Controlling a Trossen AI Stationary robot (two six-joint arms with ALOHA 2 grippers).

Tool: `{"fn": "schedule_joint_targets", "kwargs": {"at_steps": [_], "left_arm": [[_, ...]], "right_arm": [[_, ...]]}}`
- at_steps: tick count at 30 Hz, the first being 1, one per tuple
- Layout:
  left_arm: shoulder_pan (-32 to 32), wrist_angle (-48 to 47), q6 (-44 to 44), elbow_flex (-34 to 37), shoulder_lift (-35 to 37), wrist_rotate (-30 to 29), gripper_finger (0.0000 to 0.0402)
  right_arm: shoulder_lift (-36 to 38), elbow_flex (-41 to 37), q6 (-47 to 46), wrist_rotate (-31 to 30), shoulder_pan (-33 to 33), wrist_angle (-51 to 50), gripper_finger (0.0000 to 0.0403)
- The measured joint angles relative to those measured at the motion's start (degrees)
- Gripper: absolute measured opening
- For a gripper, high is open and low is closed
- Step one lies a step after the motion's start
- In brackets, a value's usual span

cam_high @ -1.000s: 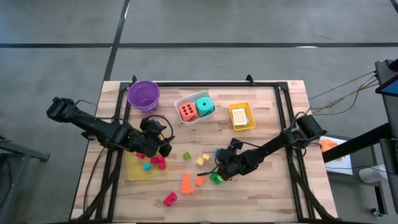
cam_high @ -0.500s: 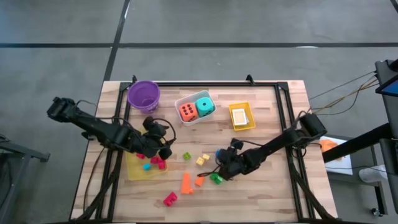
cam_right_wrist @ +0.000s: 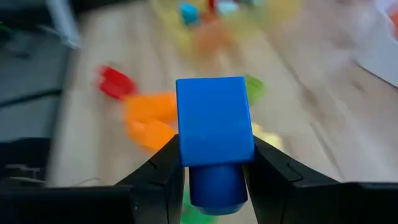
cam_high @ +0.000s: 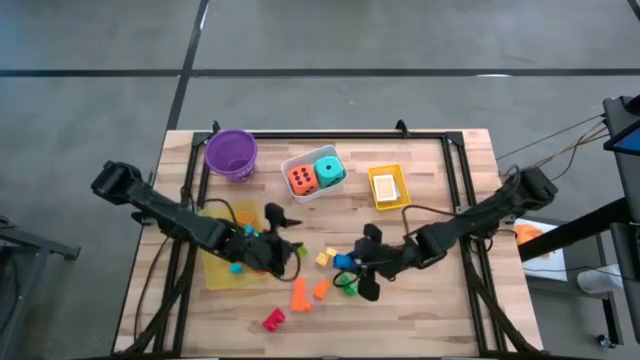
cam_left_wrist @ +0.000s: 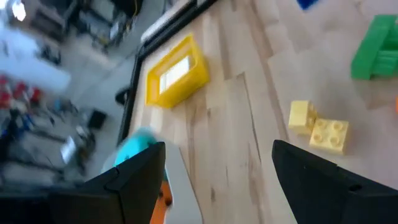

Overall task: Pick & Place Toys
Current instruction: Put the blue game piece into the light yellow bin

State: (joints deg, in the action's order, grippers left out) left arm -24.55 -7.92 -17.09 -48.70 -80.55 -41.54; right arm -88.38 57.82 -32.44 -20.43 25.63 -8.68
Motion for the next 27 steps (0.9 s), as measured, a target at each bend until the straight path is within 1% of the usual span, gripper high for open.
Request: {"fn": "schedule_joint_targets", "kwargs": {"at_steps": [2, 4, 9, 11, 14, 17, 21, 24, 27], "left_arm": [[-0.4, 3.5, -4.5, -0.3, -2.0, 0.0, 0.0296], [-0.5, 7.3, -8.8, -0.9, -4.1, 0.0, 0.0296], [-2.2, 19.2, -18.8, -2.4, -7.5, -0.4, 0.0296], [-3.2, 22.4, -23.3, -3.5, -8.5, 0.7, 0.0296], [-4.6, 22.9, -27.6, -5.4, -9.2, 3.9, 0.0296], [-5.5, 23.0, -27.8, -7.4, -9.4, 4.8, 0.0296], [-6.4, 23.1, -27.7, -9.5, -9.4, 7.7, 0.0296], [-6.7, 23.2, -29.7, -10.4, -9.4, 10.0, 0.0296], [-6.7, 23.0, -32.4, -10.2, -9.4, 10.5, 0.0296]], "right_arm": [[1.1, 0.0, 0.7, 2.7, 0.0, 3.2, 0.0124], [1.8, 0.0, 1.5, 4.1, -0.1, 4.6, 0.0124], [2.0, 0.0, 2.3, 4.3, -0.2, 4.6, 0.0124], [2.0, 0.0, 2.5, 4.5, -0.1, 5.2, 0.0124], [2.0, 0.0, 2.8, 4.9, -0.1, 6.4, 0.0124], [2.0, 0.0, 4.0, 6.5, -0.1, 9.3, 0.0124], [2.0, 0.0, 6.4, 8.6, -0.2, 14.5, 0.0124], [2.1, 0.1, 7.4, 10.1, -0.4, 17.0, 0.0124], [2.2, 0.1, 7.5, 10.2, -0.7, 17.5, 0.0124]]}}
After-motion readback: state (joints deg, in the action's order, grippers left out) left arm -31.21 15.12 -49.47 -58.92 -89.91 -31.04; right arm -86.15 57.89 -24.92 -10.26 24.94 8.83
